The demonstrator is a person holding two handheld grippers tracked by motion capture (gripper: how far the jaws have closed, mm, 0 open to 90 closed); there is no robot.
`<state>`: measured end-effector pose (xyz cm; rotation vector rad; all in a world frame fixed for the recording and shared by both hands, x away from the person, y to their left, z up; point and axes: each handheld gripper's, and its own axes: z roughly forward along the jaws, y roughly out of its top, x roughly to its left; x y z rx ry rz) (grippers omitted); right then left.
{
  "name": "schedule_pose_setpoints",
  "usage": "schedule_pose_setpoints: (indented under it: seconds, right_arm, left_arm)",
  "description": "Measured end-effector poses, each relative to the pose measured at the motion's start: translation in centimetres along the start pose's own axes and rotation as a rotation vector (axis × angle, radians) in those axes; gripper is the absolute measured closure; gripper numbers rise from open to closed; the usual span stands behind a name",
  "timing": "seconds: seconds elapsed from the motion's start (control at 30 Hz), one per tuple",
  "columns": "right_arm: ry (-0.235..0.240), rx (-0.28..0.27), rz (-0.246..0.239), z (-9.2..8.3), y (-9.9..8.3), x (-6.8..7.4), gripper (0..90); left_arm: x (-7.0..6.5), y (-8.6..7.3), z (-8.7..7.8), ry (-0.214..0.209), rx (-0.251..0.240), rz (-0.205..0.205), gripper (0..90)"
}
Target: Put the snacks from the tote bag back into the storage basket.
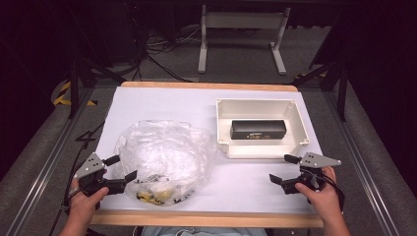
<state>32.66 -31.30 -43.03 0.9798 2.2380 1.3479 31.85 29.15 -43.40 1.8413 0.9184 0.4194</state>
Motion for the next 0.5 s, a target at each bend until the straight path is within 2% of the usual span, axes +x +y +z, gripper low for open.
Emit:
schedule_pose_setpoints:
  seconds: [0.07, 0.17, 0.23, 0.33, 0.5]
  right_arm:
    - [-0.018, 0.027, -0.008, 0.24, -0.62, -0.19, 4.0]
    - [-0.064, 0.059, 0.005, 0.50, -1.16, -0.29, 4.3]
    - [-0.076, 0.067, 0.019, 0.57, -1.12, -0.36, 4.5]
    - [-0.079, 0.080, 0.062, 0.80, -1.02, -0.68, 4.5]
    - [-0.089, 0.098, 0.079, 0.99, -1.02, -0.83, 4.2]
  left_arm:
    - [0.01, -0.02, 0.04, -0.005, 0.005, 0.002, 12.9]
    - [-0.05, -0.05, 0.15, -0.005, 0.012, 0.010, 12.9]
    - [-0.07, -0.07, 0.21, 0.000, 0.016, 0.018, 12.9]
    - [-0.05, -0.08, 0.27, -0.005, 0.018, 0.016, 12.7]
    - [-0.05, -0.11, 0.30, -0.006, 0.020, 0.020, 12.6]
